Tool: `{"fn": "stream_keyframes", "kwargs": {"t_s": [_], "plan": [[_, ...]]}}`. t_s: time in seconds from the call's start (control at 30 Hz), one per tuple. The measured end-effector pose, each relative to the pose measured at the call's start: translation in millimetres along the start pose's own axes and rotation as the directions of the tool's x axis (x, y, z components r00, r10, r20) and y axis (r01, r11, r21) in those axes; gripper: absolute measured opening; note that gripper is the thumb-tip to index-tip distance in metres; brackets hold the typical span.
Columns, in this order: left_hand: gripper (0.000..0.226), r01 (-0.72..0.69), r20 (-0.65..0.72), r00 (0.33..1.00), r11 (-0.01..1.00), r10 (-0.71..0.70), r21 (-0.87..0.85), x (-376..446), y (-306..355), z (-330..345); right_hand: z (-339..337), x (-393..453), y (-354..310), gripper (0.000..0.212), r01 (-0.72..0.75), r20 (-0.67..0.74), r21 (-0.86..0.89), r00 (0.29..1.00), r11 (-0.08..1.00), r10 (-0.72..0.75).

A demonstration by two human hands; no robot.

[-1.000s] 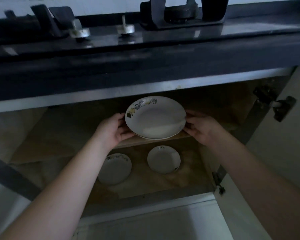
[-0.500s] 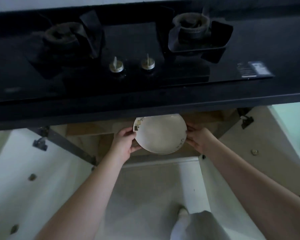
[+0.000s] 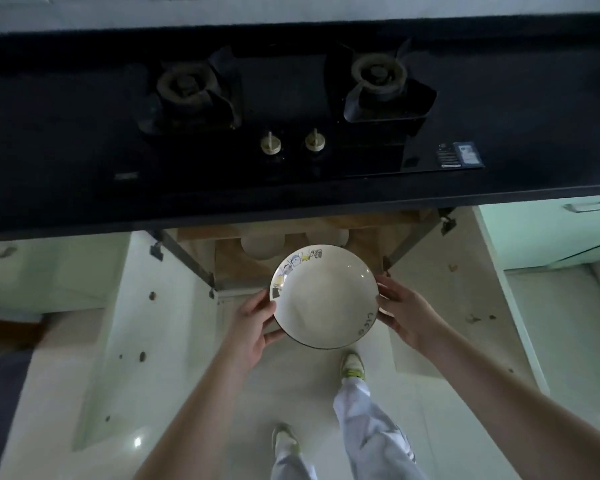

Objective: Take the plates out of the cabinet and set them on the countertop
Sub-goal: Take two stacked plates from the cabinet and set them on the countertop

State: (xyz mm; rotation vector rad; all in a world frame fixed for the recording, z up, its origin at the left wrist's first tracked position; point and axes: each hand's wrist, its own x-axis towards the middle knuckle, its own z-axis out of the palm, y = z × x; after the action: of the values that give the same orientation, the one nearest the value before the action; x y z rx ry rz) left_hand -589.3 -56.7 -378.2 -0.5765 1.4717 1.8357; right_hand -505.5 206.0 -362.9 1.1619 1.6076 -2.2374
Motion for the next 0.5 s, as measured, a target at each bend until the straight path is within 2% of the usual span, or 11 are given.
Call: {"fn": "stream_keyframes", "kwargs": {"t_s": [0.27,0.5], "plan": [[0.04,-0.137,0.042,0.99,0.99,0.136,0.024,-124,40,-21,23,-132,-21,0.04,0.166,0.056,-0.003,0.985,0.986,-0.165],[0.034,-0.278,0.085,0.958,0.96,0.275,0.036,-204,70,-11,14,-194,-61,0.039,0.269,0.173,-0.034,0.95,0.962,-0.26]]}}
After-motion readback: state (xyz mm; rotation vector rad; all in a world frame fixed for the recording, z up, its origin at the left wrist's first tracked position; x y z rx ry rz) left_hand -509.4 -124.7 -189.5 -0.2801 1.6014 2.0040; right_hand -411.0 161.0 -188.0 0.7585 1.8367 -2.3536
